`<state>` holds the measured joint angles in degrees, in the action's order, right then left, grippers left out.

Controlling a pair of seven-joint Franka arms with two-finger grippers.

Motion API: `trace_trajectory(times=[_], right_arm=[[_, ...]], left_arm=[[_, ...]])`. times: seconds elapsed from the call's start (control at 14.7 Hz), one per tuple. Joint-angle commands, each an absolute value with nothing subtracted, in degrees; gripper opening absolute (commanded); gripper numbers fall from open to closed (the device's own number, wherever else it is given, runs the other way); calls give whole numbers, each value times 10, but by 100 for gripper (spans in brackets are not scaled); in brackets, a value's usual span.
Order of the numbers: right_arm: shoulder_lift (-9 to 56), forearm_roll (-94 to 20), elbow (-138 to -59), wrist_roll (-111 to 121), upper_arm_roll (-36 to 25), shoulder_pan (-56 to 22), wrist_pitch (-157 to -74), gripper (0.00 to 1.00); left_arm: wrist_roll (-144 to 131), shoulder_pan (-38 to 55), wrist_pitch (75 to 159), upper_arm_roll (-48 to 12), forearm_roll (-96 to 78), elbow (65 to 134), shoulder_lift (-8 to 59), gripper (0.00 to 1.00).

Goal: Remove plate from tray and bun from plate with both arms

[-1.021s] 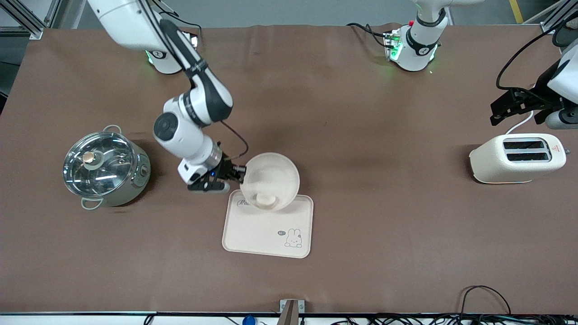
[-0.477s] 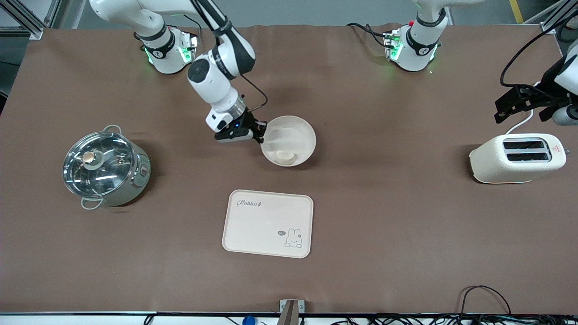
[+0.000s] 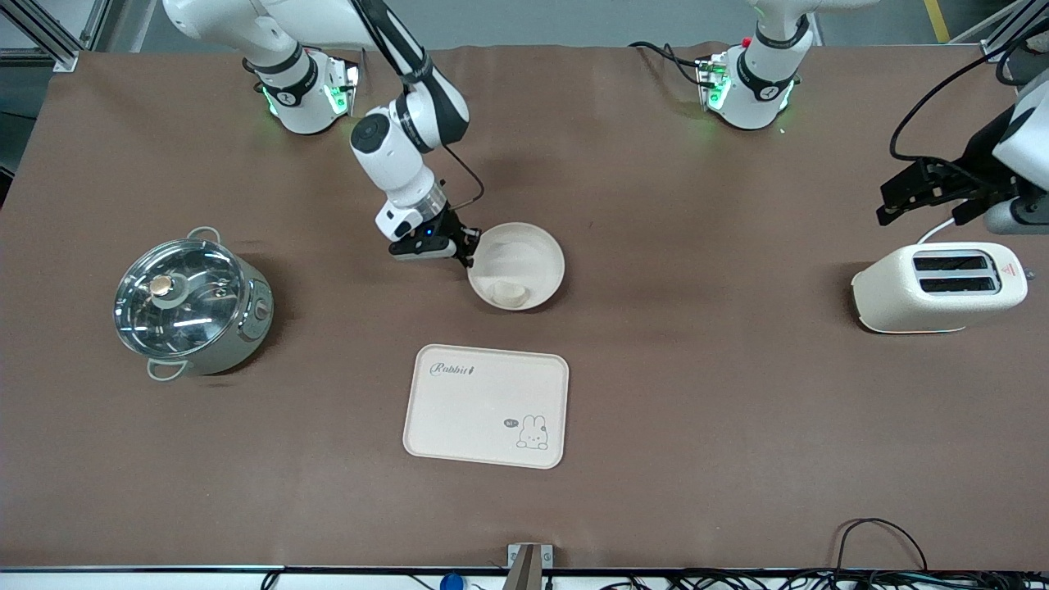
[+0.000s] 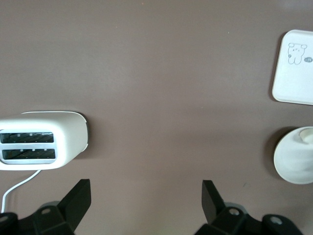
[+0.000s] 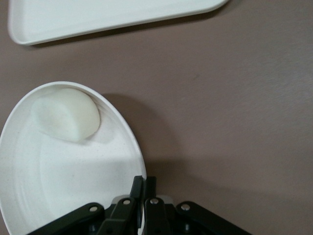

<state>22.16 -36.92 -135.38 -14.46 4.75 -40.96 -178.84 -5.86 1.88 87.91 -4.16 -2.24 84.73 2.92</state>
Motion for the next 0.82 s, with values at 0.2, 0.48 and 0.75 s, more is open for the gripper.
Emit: trace_trajectory(times=[0.2, 0.48, 0.75], right_arm=[[270, -387, -1302, -127, 54, -382, -1806, 13], [278, -388, -1295, -134, 54, -377, -1811, 100], [216, -390, -1304, -154, 51, -361, -1742, 100]], left_arm=[[-68, 38, 918, -59, -31, 841, 90, 100], [-118, 68, 923, -59, -28, 833, 119, 100], [-211, 120, 941, -58, -28, 828, 152, 100]])
